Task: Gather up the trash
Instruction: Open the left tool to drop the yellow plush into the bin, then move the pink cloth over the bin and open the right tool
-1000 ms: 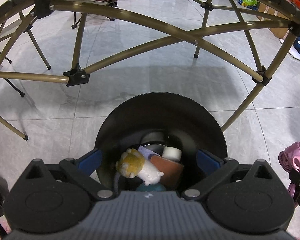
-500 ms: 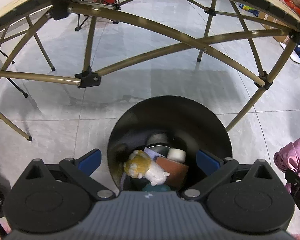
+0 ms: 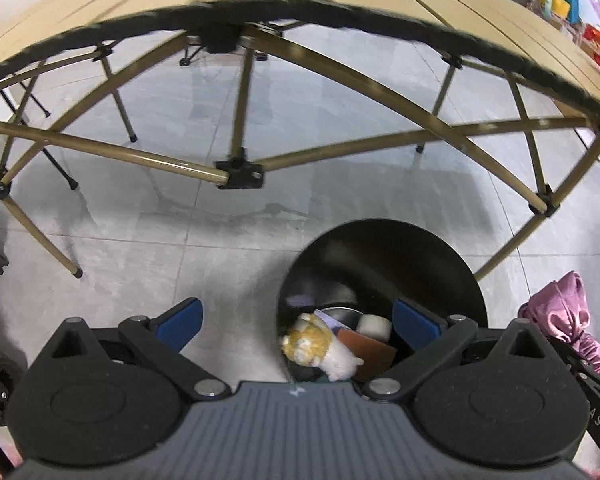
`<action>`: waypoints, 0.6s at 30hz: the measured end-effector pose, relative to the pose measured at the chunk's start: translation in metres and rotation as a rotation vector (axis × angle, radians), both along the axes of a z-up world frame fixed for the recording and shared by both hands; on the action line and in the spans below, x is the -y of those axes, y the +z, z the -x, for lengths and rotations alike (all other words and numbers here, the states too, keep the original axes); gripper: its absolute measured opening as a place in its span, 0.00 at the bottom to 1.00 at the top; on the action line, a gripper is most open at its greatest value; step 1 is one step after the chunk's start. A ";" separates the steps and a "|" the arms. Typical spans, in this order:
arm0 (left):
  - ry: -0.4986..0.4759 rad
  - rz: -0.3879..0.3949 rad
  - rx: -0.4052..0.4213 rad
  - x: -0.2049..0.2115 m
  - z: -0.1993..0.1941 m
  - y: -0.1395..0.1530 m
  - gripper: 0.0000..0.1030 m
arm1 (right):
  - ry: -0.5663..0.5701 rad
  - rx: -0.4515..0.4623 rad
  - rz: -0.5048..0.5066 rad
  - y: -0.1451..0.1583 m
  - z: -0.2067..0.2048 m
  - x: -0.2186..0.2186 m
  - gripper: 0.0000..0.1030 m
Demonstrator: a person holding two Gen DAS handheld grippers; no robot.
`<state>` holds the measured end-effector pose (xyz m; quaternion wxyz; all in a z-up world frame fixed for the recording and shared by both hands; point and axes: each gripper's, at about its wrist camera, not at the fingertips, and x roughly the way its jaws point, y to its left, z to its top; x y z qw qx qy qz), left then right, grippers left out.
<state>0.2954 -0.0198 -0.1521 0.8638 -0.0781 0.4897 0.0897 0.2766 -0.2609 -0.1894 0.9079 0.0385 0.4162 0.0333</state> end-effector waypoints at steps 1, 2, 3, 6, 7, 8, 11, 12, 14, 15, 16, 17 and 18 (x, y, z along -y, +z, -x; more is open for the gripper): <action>0.007 0.001 0.003 -0.004 0.002 0.001 1.00 | 0.012 -0.002 -0.003 0.002 -0.002 -0.005 0.26; 0.016 0.003 0.006 -0.009 0.003 0.002 1.00 | 0.022 -0.004 -0.004 0.003 -0.003 -0.010 0.26; 0.025 0.003 0.009 -0.014 0.005 0.003 1.00 | 0.034 -0.007 -0.006 0.004 -0.005 -0.015 0.26; 0.049 0.002 0.018 -0.027 0.009 0.005 1.00 | 0.067 -0.022 -0.007 0.004 -0.013 -0.031 0.26; 0.056 0.002 0.020 -0.031 0.011 0.006 1.00 | 0.077 -0.028 -0.008 0.005 -0.016 -0.036 0.26; 0.064 0.001 0.022 -0.035 0.012 0.006 1.00 | 0.087 -0.032 -0.009 0.003 -0.019 -0.040 0.26; 0.086 -0.002 0.025 -0.046 0.017 0.007 1.00 | 0.118 -0.045 -0.009 0.003 -0.024 -0.057 0.26; 0.094 -0.003 0.025 -0.050 0.018 0.007 1.00 | 0.127 -0.050 -0.008 0.002 -0.026 -0.062 0.26; 0.105 -0.004 0.026 -0.058 0.020 0.008 1.00 | 0.144 -0.063 -0.009 0.001 -0.032 -0.071 0.26; 0.112 -0.004 0.026 -0.061 0.022 0.008 1.00 | 0.151 -0.069 -0.008 0.000 -0.033 -0.076 0.26; 0.117 -0.004 0.026 -0.064 0.022 0.008 1.00 | 0.158 -0.074 -0.006 -0.001 -0.035 -0.080 0.27; 0.123 -0.003 0.027 -0.068 0.023 0.008 1.00 | 0.165 -0.081 -0.003 -0.002 -0.036 -0.084 0.27; 0.129 -0.002 0.028 -0.072 0.025 0.008 1.00 | 0.171 -0.088 -0.001 -0.004 -0.038 -0.088 0.27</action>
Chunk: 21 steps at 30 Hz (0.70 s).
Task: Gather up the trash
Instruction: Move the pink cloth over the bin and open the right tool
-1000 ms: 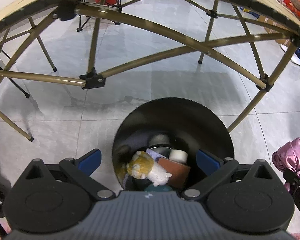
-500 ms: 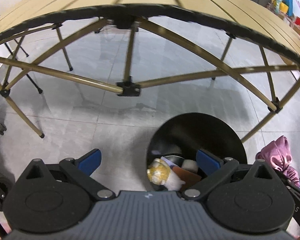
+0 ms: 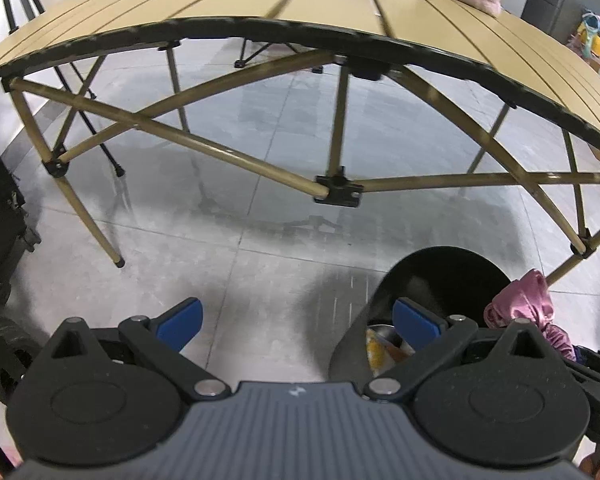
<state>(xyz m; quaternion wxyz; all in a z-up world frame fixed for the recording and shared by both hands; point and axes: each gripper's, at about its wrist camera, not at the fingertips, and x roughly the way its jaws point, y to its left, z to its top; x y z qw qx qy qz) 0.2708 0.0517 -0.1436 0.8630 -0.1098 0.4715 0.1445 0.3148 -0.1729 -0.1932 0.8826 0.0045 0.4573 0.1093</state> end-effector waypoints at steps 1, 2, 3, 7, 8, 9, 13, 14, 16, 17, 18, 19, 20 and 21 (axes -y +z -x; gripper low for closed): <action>0.005 0.000 0.001 -0.003 0.001 0.001 1.00 | 0.004 -0.006 0.002 -0.002 -0.002 -0.004 0.26; 0.010 -0.001 0.002 -0.005 0.002 0.001 1.00 | 0.007 -0.011 0.003 -0.003 -0.004 -0.007 0.27; 0.015 0.000 0.002 -0.008 0.003 0.001 1.00 | 0.009 -0.014 0.005 -0.004 -0.005 -0.010 0.27; 0.032 -0.001 0.004 -0.018 0.008 0.001 1.00 | 0.014 -0.033 0.010 -0.009 -0.011 -0.021 0.27; 0.037 -0.001 0.003 -0.021 0.009 0.001 1.00 | 0.014 -0.034 0.010 -0.009 -0.012 -0.023 0.27; 0.041 0.001 0.003 -0.023 0.010 0.001 1.00 | 0.014 -0.034 0.012 -0.009 -0.013 -0.025 0.27; 0.055 0.004 0.003 -0.032 0.014 0.001 1.00 | 0.022 -0.042 0.016 -0.012 -0.017 -0.034 0.28; 0.056 0.004 0.004 -0.033 0.015 0.001 1.00 | 0.023 -0.045 0.019 -0.013 -0.018 -0.035 0.28; 0.062 0.005 0.001 -0.035 0.016 0.001 1.00 | 0.021 -0.054 0.020 -0.015 -0.020 -0.037 0.31; 0.065 0.007 0.000 -0.035 0.016 0.001 1.00 | 0.019 -0.059 0.019 -0.016 -0.022 -0.038 0.33; 0.066 0.007 0.001 -0.036 0.017 0.001 1.00 | 0.017 -0.061 0.020 -0.017 -0.023 -0.038 0.35; 0.068 0.008 0.002 -0.037 0.017 0.001 1.00 | 0.016 -0.062 0.019 -0.017 -0.024 -0.038 0.46; 0.068 0.009 0.002 -0.037 0.017 0.001 1.00 | 0.011 -0.065 0.021 -0.017 -0.025 -0.038 0.56; 0.065 0.010 0.002 -0.037 0.017 0.001 1.00 | 0.005 -0.065 0.022 -0.017 -0.026 -0.038 0.77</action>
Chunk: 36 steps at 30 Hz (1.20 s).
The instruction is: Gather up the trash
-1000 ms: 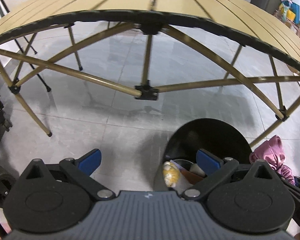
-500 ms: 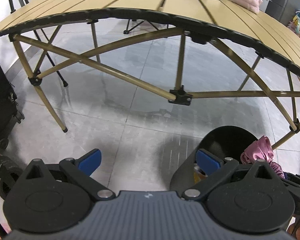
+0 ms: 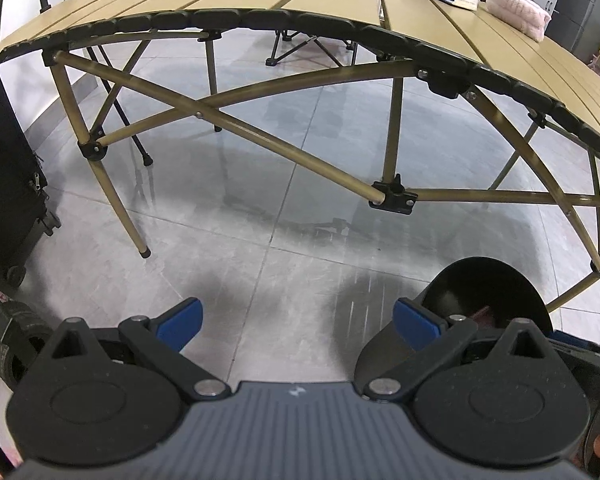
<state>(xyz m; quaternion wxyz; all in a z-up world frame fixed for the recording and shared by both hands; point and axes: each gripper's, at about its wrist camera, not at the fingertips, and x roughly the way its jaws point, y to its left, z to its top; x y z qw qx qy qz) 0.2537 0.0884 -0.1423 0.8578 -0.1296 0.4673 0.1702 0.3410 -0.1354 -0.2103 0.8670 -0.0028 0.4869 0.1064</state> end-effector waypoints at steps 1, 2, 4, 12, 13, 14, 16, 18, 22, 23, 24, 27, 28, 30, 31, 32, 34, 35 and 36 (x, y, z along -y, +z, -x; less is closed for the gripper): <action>-0.004 -0.001 0.001 0.000 0.000 0.000 1.00 | -0.006 0.001 0.000 0.000 -0.001 0.001 0.94; -0.006 -0.004 0.000 0.001 0.000 0.000 1.00 | -0.011 0.000 0.000 0.000 -0.002 0.002 0.99; -0.009 -0.005 -0.003 0.000 0.000 -0.002 1.00 | -0.017 -0.002 0.015 -0.001 -0.003 0.002 1.00; -0.016 0.007 0.006 -0.001 0.003 0.001 1.00 | -0.030 -0.018 0.015 -0.006 -0.002 0.005 1.00; -0.019 0.008 0.010 -0.001 0.004 0.003 1.00 | -0.030 -0.017 0.014 -0.006 -0.001 0.006 1.00; -0.022 0.010 0.014 -0.001 0.005 0.004 1.00 | -0.030 -0.016 0.012 -0.006 0.000 0.006 1.00; -0.025 0.013 0.023 -0.001 0.006 0.006 1.00 | -0.029 -0.012 0.012 -0.005 0.002 0.006 1.00; -0.027 0.015 0.031 -0.001 0.007 0.008 1.00 | -0.031 -0.005 0.011 -0.002 0.004 0.006 1.00; -0.035 0.015 0.056 0.001 0.012 0.014 1.00 | -0.036 0.012 0.001 0.006 0.009 0.009 1.00; -0.037 0.015 0.065 0.001 0.013 0.016 1.00 | -0.037 0.018 -0.002 0.008 0.010 0.010 1.00; -0.039 0.015 0.076 0.002 0.014 0.018 1.00 | -0.039 0.024 -0.006 0.010 0.012 0.011 1.00; -0.044 0.015 0.105 0.004 0.019 0.026 1.00 | -0.045 0.044 -0.018 0.019 0.016 0.014 1.00; -0.046 0.015 0.117 0.005 0.020 0.029 1.00 | -0.047 0.052 -0.023 0.022 0.018 0.016 1.00; -0.051 0.014 0.146 0.007 0.024 0.037 1.00 | -0.049 0.073 -0.035 0.030 0.022 0.019 1.00; -0.052 0.015 0.157 0.008 0.025 0.040 1.00 | -0.051 0.082 -0.039 0.034 0.024 0.020 1.00; -0.055 0.019 0.171 0.009 0.027 0.044 1.00 | -0.054 0.095 -0.046 0.040 0.026 0.022 1.00; -0.066 0.030 0.202 0.012 0.032 0.054 1.00 | -0.060 0.117 -0.060 0.050 0.031 0.027 1.00; -0.072 0.033 0.219 0.014 0.034 0.059 1.00 | -0.063 0.127 -0.067 0.055 0.033 0.029 1.00; -0.076 0.034 0.235 0.016 0.036 0.064 1.00 | -0.067 0.139 -0.073 0.060 0.036 0.032 1.00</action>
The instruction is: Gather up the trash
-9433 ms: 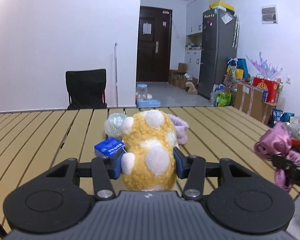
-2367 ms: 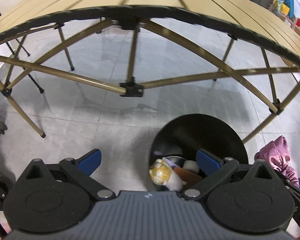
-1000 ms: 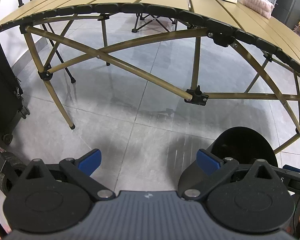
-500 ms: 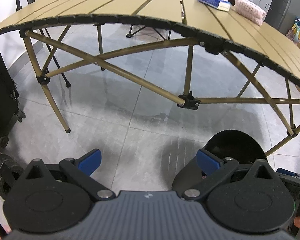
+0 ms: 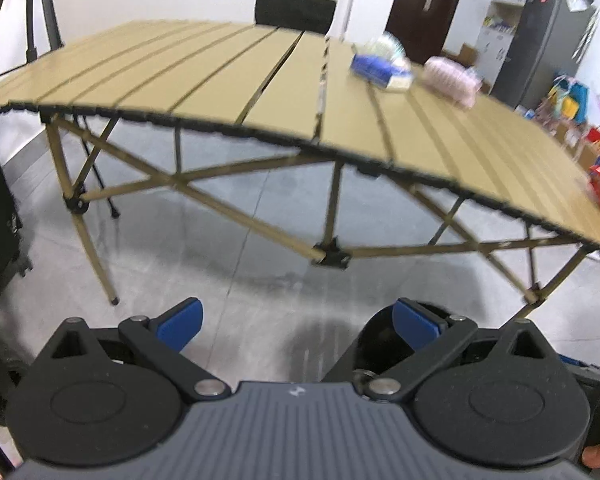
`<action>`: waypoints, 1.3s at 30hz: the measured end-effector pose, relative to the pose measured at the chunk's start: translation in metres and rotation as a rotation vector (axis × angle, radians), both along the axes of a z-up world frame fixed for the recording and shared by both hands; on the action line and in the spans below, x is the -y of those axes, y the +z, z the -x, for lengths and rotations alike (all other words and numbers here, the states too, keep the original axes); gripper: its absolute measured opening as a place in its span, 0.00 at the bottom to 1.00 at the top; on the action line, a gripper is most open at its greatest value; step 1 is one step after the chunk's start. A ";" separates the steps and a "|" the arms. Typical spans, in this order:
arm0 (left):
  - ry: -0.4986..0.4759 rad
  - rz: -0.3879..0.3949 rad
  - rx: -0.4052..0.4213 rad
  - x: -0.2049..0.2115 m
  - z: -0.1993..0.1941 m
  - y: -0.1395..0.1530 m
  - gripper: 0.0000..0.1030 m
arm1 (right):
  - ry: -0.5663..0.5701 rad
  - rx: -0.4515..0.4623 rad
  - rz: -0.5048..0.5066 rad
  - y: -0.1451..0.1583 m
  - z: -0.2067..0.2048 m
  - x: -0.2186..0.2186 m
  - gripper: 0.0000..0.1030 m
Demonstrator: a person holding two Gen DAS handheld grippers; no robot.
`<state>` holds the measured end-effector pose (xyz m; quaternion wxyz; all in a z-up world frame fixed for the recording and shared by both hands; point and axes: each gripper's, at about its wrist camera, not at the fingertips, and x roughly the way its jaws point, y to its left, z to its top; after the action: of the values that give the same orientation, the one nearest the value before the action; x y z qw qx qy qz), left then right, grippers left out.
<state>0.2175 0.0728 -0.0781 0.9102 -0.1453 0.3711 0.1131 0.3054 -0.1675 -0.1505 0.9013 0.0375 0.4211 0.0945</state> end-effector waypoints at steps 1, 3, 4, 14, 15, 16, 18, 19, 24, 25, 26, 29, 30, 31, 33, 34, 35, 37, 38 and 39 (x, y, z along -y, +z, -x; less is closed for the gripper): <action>-0.004 0.001 0.015 0.002 0.002 0.006 1.00 | -0.005 0.011 -0.004 0.005 0.002 0.003 1.00; -0.010 0.004 0.045 0.006 0.005 0.017 1.00 | -0.014 0.036 -0.012 0.015 0.008 0.011 1.00; -0.013 0.006 0.056 0.008 0.006 0.022 1.00 | -0.019 0.051 -0.013 0.021 0.011 0.015 1.00; -0.055 -0.044 0.158 0.035 0.016 0.075 1.00 | -0.064 0.204 -0.056 0.081 0.037 0.059 1.00; -0.056 -0.050 0.163 0.036 0.015 0.079 1.00 | -0.065 0.223 -0.065 0.087 0.038 0.062 1.00; -0.057 -0.054 0.167 0.037 0.014 0.083 1.00 | -0.064 0.239 -0.072 0.092 0.038 0.064 1.00; -0.056 -0.062 0.177 0.040 0.012 0.090 1.00 | -0.057 0.281 -0.086 0.105 0.039 0.067 1.00; -0.054 -0.066 0.180 0.041 0.010 0.093 1.00 | -0.053 0.298 -0.087 0.110 0.038 0.068 1.00; -0.052 -0.074 0.189 0.041 -0.006 0.106 1.00 | -0.025 0.368 -0.081 0.133 0.026 0.065 1.00; -0.050 -0.075 0.190 0.041 -0.009 0.107 1.00 | -0.016 0.375 -0.086 0.136 0.023 0.065 1.00; -0.048 -0.077 0.192 0.041 -0.013 0.110 1.00 | -0.006 0.385 -0.091 0.140 0.019 0.064 1.00; -0.041 -0.075 0.193 0.038 -0.027 0.116 1.00 | 0.011 0.419 -0.086 0.150 0.006 0.058 1.00; -0.036 -0.075 0.193 0.037 -0.032 0.118 1.00 | 0.019 0.428 -0.084 0.153 0.000 0.057 1.00; -0.032 -0.077 0.194 0.036 -0.037 0.121 1.00 | 0.023 0.436 -0.080 0.156 -0.005 0.055 1.00; -0.024 -0.080 0.192 0.035 -0.049 0.126 1.00 | 0.034 0.450 -0.075 0.161 -0.017 0.051 1.00; -0.022 -0.081 0.192 0.034 -0.055 0.128 1.00 | 0.038 0.453 -0.076 0.164 -0.021 0.050 1.00; -0.020 -0.082 0.192 0.033 -0.060 0.130 1.00 | 0.041 0.457 -0.079 0.166 -0.029 0.049 1.00; -0.016 -0.092 0.194 0.033 -0.074 0.135 1.00 | 0.045 0.460 -0.080 0.168 -0.040 0.047 1.00; -0.013 -0.099 0.194 0.033 -0.082 0.137 1.00 | 0.048 0.461 -0.074 0.170 -0.048 0.046 1.00; -0.011 -0.105 0.192 0.033 -0.089 0.139 1.00 | 0.051 0.461 -0.067 0.171 -0.056 0.044 1.00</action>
<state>0.3066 0.0394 0.0612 0.9485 -0.1056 0.2763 0.1130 0.3610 -0.2116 0.0201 0.9692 0.0343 0.2015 0.1373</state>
